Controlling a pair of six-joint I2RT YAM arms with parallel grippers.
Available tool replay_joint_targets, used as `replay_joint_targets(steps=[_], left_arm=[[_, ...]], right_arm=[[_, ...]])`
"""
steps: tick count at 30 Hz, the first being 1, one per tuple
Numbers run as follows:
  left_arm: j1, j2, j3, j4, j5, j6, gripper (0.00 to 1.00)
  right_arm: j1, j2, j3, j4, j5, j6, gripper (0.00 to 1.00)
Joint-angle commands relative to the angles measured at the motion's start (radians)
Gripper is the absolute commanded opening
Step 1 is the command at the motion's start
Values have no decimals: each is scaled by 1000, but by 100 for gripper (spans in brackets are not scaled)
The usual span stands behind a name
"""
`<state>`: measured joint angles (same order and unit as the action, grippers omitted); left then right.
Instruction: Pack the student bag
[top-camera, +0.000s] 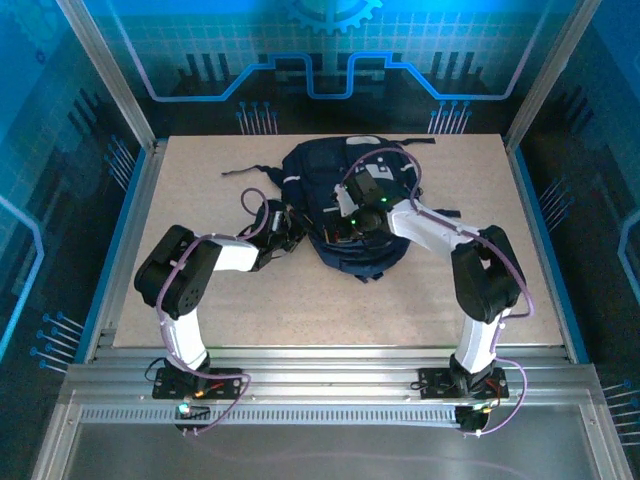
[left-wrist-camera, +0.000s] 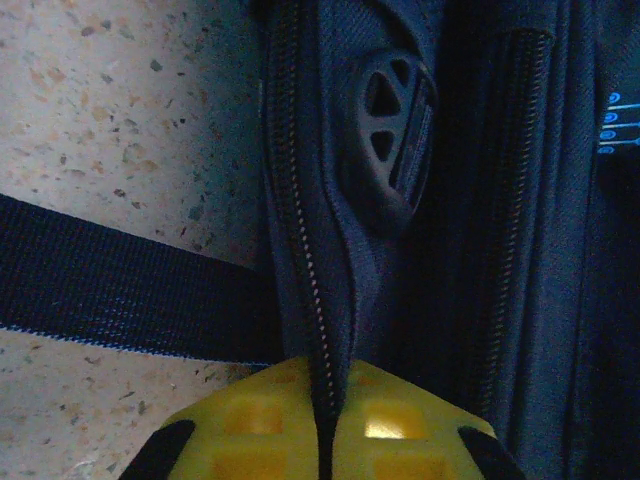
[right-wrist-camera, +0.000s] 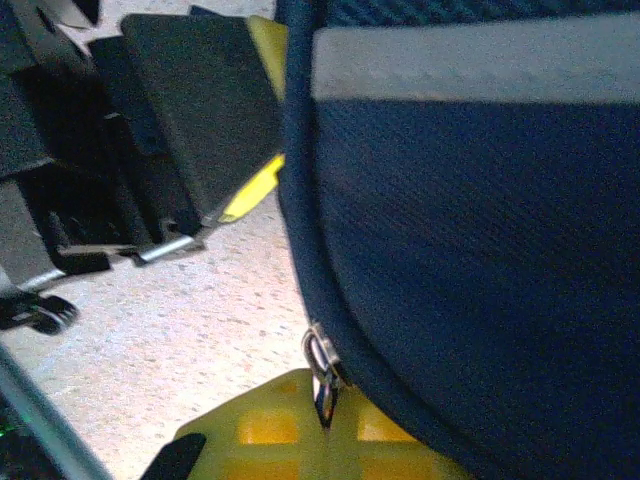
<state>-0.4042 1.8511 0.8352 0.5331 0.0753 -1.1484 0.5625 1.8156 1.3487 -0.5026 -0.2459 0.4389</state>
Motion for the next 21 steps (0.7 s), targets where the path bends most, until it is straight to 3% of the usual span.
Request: replay_joint_targets(steps=[1, 16, 19, 21], left_arm=[[24, -56, 37, -21, -54, 83, 0], [137, -93, 55, -128, 24, 155, 0], [173, -91, 86, -174, 41, 191, 0], [196, -78, 123, -205, 47, 220, 0]], right_arm=[[-5, -69, -37, -217, 169, -103, 0], [-270, -111, -18, -354, 633, -221, 0], [-304, -91, 0, -378, 630, -207, 0], [-284, -106, -16, -344, 530, -217, 0]])
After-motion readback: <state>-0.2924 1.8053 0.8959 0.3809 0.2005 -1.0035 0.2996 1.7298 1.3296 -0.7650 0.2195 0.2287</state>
